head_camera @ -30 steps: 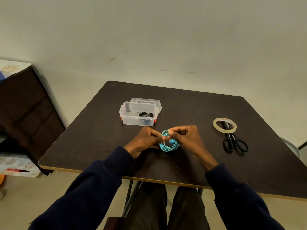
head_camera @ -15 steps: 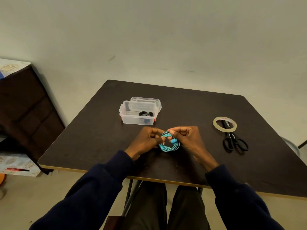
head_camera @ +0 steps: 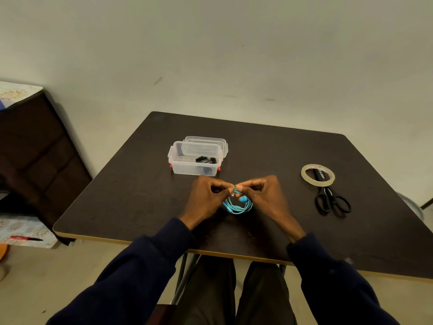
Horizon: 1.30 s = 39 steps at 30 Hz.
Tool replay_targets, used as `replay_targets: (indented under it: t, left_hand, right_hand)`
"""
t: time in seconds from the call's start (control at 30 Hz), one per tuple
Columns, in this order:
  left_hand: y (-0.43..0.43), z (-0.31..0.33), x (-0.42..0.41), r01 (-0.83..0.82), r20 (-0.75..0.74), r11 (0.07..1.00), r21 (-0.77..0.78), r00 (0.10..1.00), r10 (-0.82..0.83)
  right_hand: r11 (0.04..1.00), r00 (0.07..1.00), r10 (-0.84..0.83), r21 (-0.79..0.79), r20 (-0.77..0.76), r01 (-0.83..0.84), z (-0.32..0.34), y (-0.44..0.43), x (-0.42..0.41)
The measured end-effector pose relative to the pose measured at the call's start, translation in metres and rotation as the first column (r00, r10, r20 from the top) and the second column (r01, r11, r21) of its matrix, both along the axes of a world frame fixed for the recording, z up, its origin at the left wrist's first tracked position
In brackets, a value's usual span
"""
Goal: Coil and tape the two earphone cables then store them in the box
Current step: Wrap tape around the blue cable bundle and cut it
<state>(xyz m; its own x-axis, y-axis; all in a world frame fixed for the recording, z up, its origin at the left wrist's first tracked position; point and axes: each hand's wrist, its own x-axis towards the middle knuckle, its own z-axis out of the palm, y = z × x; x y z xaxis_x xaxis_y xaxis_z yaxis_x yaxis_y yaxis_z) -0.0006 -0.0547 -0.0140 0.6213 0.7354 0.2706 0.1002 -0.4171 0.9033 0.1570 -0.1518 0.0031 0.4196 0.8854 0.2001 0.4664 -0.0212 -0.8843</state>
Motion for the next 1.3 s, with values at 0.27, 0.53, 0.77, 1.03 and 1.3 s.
replay_targets:
  t: [0.27, 0.53, 0.77, 1.03, 1.3]
  left_hand:
    - [-0.003, -0.002, -0.002, -0.015, 0.029, 0.999, 0.052, 0.999, 0.013]
    - [-0.005, -0.004, -0.003, -0.017, 0.04, 0.993, 0.121, 0.999, 0.012]
    - [-0.001, -0.008, -0.002, -0.007, 0.001, 0.997, -0.073, 1.0, 0.007]
    - [0.003, -0.01, -0.001, -0.004, -0.009, 0.986, -0.166, 1.0, 0.003]
    - [0.005, -0.011, 0.001, 0.04, 0.011, 0.976, -0.215, 0.999, -0.038]
  right_hand:
    - [0.98, 0.985, 0.068, -0.195, 0.16, -0.036, 0.011, 0.0, 0.001]
    - [0.98, 0.963, 0.079, -0.199, 0.257, -0.027, 0.007, 0.001, -0.004]
    - [0.978, 0.971, 0.086, -0.205, 0.225, -0.039, 0.006, 0.001, 0.0]
    - [0.973, 0.984, 0.044, -0.229, 0.174, -0.004, 0.006, 0.004, 0.001]
    - [0.964, 0.937, 0.085, -0.265, 0.338, 0.008, -0.003, 0.01, -0.003]
